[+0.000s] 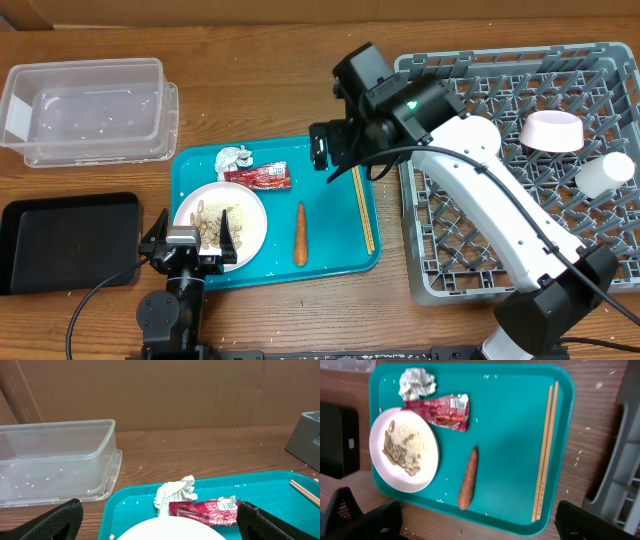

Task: Sort waste into correct bins and load items into the dishwasher
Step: 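Move the right gripper to the chopsticks on the teal tray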

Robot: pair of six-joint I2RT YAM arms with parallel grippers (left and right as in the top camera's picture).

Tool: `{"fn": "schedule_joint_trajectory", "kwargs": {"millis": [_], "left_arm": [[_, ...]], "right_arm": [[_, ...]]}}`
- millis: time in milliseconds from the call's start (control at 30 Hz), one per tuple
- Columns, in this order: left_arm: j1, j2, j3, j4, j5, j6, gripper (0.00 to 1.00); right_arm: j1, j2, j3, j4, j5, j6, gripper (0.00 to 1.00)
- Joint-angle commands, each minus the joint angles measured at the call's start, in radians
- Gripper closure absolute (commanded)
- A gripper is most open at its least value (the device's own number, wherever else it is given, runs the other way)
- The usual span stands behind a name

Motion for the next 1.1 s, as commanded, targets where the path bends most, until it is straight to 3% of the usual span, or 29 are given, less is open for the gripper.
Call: {"fn": "schedule_joint_trajectory", "kwargs": {"millis": [0, 300, 400, 633, 833, 1067], "left_arm": [[-0.007, -0.011, -0.004, -0.002, -0.003, 0.019, 0.0], [-0.007, -0.011, -0.004, -0.002, -0.003, 0.019, 0.0], [-0.007, -0.011, -0.004, -0.002, -0.003, 0.019, 0.0], [-0.007, -0.011, -0.004, -0.002, -0.003, 0.019, 0.0], [-0.007, -0.011, -0.004, -0.002, -0.003, 0.019, 0.0], [-0.007, -0.011, -0.004, -0.002, -0.003, 0.019, 0.0]], "right_arm": [[0.013, -0.012, -0.004, 0.009, -0.016, 0.002, 0.0], [0.014, -0.011, -0.069, 0.103, -0.008, 0.003, 0.0], [0.014, -0.01, -0.166, 0.176, 0.0, 0.003, 0.09], [0.013, -0.01, -0.431, 0.406, 0.0, 0.012, 0.2], [0.013, 0.006, -0.512, 0.446, 0.113, 0.058, 0.22], [0.013, 0.068, -0.512, 0.451, 0.112, 0.055, 0.26]]}}
